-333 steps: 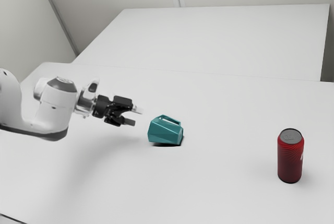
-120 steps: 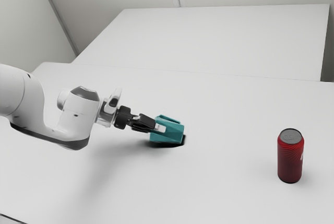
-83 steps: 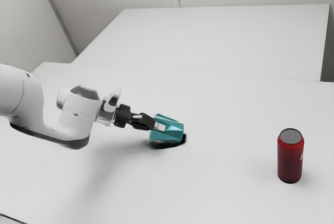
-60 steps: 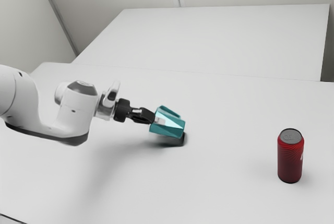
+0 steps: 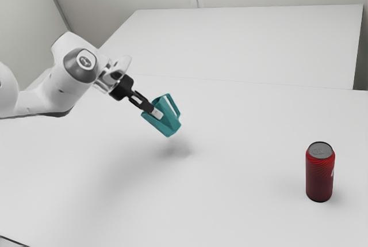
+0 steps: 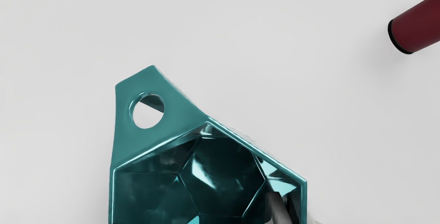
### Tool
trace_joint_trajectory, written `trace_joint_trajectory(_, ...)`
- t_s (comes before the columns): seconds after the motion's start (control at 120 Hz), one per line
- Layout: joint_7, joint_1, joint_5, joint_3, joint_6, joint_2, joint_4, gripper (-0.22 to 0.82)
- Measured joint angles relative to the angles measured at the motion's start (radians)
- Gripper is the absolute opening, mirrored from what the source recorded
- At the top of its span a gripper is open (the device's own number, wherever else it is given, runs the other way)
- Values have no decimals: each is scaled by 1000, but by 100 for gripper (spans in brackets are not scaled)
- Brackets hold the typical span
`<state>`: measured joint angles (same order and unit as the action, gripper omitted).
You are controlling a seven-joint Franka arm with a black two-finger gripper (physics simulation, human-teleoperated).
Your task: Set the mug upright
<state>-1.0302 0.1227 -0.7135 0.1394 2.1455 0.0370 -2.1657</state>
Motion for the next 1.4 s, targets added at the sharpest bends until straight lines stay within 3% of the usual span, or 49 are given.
trace_joint_trajectory(0.233, 154, -18, 304, -2, -22, 53, 4, -18)
trace_joint_trajectory(0.7, 446, -60, 599, -81, -25, 161, -109, -18)
trace_joint_trajectory(1.4, 776, -60, 752, -97, 187, 163, -261, -18)
